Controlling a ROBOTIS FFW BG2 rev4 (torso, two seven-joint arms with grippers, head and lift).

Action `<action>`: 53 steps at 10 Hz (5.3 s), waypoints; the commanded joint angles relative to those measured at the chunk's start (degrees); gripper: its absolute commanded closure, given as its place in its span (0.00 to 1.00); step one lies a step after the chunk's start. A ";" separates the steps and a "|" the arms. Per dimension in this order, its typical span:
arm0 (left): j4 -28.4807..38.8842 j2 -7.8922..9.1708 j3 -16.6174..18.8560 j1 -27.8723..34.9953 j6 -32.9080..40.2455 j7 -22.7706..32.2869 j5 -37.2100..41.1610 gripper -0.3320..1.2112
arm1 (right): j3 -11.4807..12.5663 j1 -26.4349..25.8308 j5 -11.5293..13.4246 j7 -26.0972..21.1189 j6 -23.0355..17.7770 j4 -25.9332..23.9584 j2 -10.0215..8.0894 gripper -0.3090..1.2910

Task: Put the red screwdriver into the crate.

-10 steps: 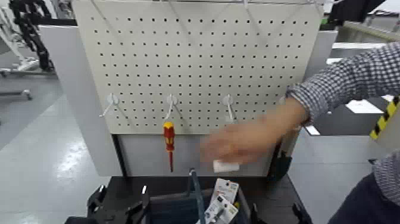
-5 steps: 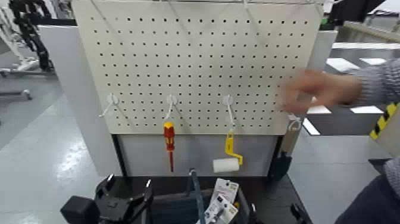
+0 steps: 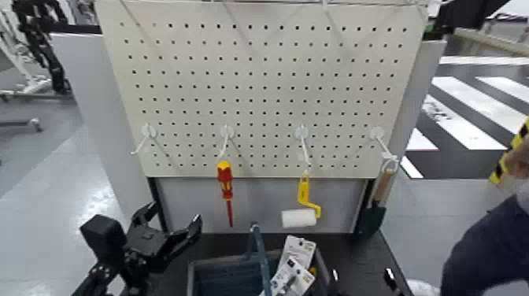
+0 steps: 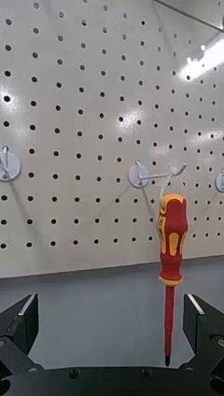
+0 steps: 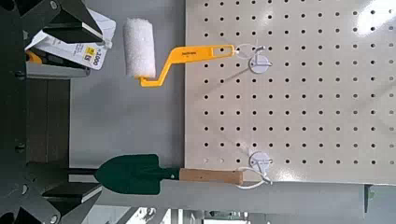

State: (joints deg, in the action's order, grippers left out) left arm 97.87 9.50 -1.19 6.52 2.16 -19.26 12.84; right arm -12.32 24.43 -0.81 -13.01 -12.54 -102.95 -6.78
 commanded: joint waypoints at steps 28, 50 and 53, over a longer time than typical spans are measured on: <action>-4.44 4.91 -7.69 -16.27 -14.03 -17.48 8.25 0.99 | -0.51 -0.44 -0.86 0.00 -0.38 0.64 0.10 0.30; -12.27 3.24 -7.60 -6.87 -27.12 -25.04 24.95 0.98 | -0.69 -0.53 -0.86 0.00 0.06 0.55 0.02 0.30; -12.09 3.33 -8.13 -7.22 -25.81 -26.79 26.27 0.41 | -0.69 -0.53 -0.86 0.09 0.06 0.55 0.02 0.30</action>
State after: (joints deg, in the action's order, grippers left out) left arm 85.75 12.84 -9.24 -0.63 -24.20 -45.98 38.86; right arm -13.01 23.91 -1.67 -12.94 -12.48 -102.39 -6.77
